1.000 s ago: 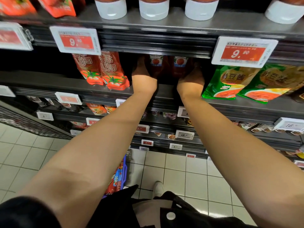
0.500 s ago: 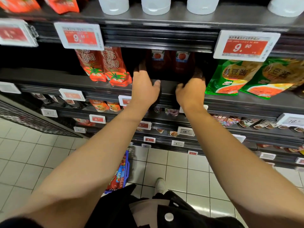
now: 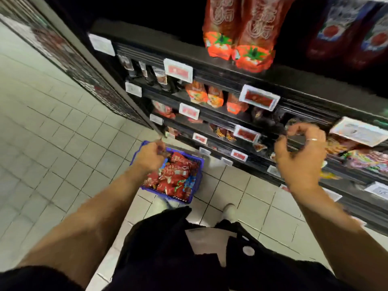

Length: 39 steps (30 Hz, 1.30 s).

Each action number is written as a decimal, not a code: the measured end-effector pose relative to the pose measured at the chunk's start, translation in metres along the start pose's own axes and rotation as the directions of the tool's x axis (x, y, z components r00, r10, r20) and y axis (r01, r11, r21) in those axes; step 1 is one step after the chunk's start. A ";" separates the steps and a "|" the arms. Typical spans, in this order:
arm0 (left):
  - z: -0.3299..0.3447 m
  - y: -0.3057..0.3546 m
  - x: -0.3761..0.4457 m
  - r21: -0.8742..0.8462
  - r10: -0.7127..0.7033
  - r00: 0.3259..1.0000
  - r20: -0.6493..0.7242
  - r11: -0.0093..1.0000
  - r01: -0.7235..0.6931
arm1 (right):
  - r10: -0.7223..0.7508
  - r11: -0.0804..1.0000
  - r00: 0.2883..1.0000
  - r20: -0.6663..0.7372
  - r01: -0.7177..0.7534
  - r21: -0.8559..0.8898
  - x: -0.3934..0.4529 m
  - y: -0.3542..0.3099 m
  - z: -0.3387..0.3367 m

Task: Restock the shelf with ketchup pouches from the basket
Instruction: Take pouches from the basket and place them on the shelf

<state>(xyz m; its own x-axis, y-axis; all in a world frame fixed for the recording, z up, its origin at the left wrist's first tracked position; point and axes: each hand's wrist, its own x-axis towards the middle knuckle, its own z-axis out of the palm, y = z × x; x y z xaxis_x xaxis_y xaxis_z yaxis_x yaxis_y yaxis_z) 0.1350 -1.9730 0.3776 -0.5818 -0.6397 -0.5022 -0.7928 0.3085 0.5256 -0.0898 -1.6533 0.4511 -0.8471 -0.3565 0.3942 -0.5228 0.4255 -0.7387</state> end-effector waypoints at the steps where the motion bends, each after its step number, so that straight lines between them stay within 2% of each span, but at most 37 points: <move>1: -0.006 -0.023 0.000 -0.015 -0.067 0.997 0.025 0.998 0.067 | 0.042 0.999 0.996 0.082 -0.041 -0.006 -0.010 -0.003 0.016; 3: -0.018 -0.064 0.000 0.010 -0.147 0.987 0.062 0.989 0.147 | 0.167 0.986 0.948 0.273 -0.155 -0.064 -0.030 -0.009 0.055; 4: -0.023 -0.079 -0.002 0.027 -0.166 0.982 0.089 0.986 0.164 | 0.262 0.965 0.892 0.369 -0.240 -0.105 -0.039 -0.011 0.072; 6: -0.033 -0.116 -0.001 0.082 -0.197 0.973 0.124 0.979 0.187 | 0.465 0.883 0.693 0.552 -0.405 -0.235 -0.059 -0.017 0.112; 8: -0.040 -0.156 0.006 0.111 -0.258 0.956 0.139 0.964 0.244 | 0.598 0.789 0.470 0.649 -0.489 -0.373 -0.080 -0.024 0.152; 10: -0.042 -0.191 0.016 0.082 -0.297 0.947 0.122 0.954 0.288 | 0.720 0.636 0.268 0.641 -0.624 -0.454 -0.098 -0.034 0.186; 11: -0.045 -0.208 0.022 0.090 -0.293 0.946 0.136 0.955 0.283 | 0.761 0.562 0.192 0.619 -0.672 -0.482 -0.106 -0.039 0.205; 13: -0.051 -0.238 0.034 0.110 -0.265 0.949 0.173 0.962 0.249 | 0.800 0.468 0.095 0.592 -0.717 -0.516 -0.124 -0.045 0.240; 16: -0.057 -0.267 0.059 0.159 -0.239 0.954 0.179 0.964 0.212 | 0.818 0.384 0.005 0.575 -0.750 -0.539 -0.148 -0.047 0.288; 19: -0.060 -0.290 0.088 0.162 -0.230 0.961 0.152 0.965 0.205 | 0.837 0.352 -0.023 0.547 -0.743 -0.569 -0.167 -0.046 0.334; 21: -0.057 -0.311 0.111 0.104 -0.293 0.950 0.110 0.954 0.282 | 0.834 0.380 -0.006 0.552 -0.719 -0.581 -0.176 -0.042 0.371; 24: -0.040 -0.345 0.141 0.013 -0.437 0.898 0.049 0.900 0.437 | 0.768 0.562 0.071 0.636 -0.551 -0.617 -0.189 -0.025 0.421; 27: -0.001 -0.385 0.166 0.062 -0.442 0.895 0.055 0.897 0.439 | 0.648 0.737 0.126 0.751 -0.350 -0.578 -0.200 -0.002 0.473; 30: 0.042 -0.427 0.186 0.075 -0.429 0.902 0.046 0.902 0.425 | 0.574 0.801 0.172 0.801 -0.319 -0.506 -0.209 0.028 0.528; 34: 0.100 -0.478 0.218 0.052 -0.386 0.922 -0.003 0.921 0.386 | 0.468 0.883 0.256 0.846 -0.189 -0.431 -0.219 0.076 0.607; 37: 0.132 -0.498 0.247 0.069 -0.376 0.926 0.036 0.925 0.373 | 0.453 0.891 0.234 0.860 -0.080 -0.447 -0.225 0.106 0.656; 39: 0.147 -0.505 0.262 0.160 -0.334 0.943 -0.018 0.929 0.332 | 0.456 0.887 0.202 0.867 -0.023 -0.461 -0.228 0.118 0.677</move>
<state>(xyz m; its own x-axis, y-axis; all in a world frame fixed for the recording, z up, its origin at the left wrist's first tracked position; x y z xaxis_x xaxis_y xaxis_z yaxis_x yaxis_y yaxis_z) 0.3562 -2.1929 -0.1203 -0.2805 -0.7186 -0.6364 -0.9593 0.1872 0.2115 0.1067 -2.0848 -0.0963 -0.3268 -0.5991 -0.7310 -0.4883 0.7692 -0.4121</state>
